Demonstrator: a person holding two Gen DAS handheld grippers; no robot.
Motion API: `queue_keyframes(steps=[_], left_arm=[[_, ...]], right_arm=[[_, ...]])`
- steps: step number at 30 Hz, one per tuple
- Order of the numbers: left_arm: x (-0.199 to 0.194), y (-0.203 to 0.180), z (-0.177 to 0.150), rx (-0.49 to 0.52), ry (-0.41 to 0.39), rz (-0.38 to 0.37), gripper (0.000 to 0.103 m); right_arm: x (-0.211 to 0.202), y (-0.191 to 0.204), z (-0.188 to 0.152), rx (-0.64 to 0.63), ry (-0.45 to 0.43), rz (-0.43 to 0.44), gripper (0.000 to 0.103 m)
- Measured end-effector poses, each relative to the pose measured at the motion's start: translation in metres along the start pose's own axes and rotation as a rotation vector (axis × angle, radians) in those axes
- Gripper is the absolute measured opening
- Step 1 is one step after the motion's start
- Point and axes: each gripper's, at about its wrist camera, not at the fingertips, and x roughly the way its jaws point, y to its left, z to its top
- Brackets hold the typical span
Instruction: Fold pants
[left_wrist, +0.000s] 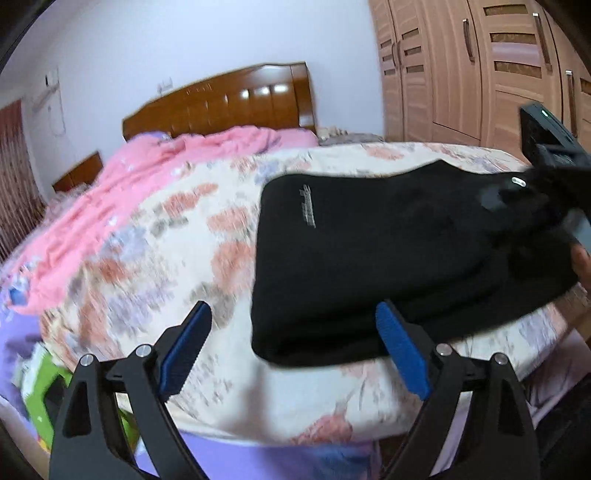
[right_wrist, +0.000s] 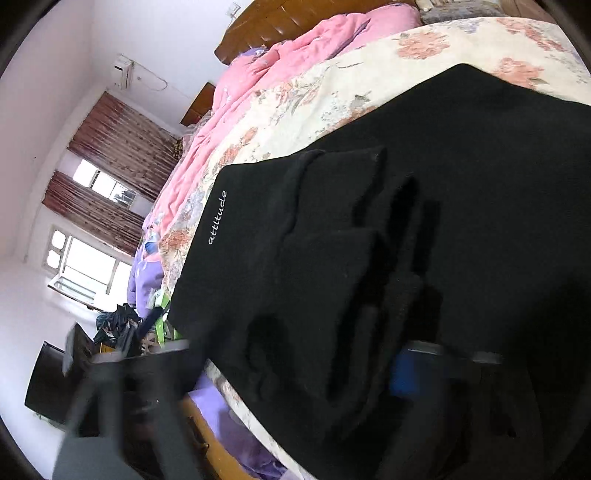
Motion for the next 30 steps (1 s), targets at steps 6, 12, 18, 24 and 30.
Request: queue_keyframes(steps=[6,12,18,24,30], left_arm=[[0.006,0.012,-0.021,-0.019,0.033,0.002,0.090],[0.018,0.023,-0.016,-0.062,0.060,0.047,0.090],[0.028,0.042,-0.011,-0.181,0.075,0.064,0.095],[0.030,0.038,-0.010,-0.185,0.073,0.076,0.095],[0.029,0.038,-0.011,-0.195,0.079,0.078,0.095]], right_arm=[[-0.009,0.021,-0.007,-0.106,-0.109,-0.052,0.022],[-0.032,0.035,-0.005,-0.159,-0.195,-0.079,0.020],[-0.045,0.020,-0.017,-0.169,-0.217,-0.110,0.019],[-0.038,-0.014,-0.020,-0.100,-0.194,-0.087,0.019],[-0.048,0.005,-0.026,-0.148,-0.233,-0.100,0.019]])
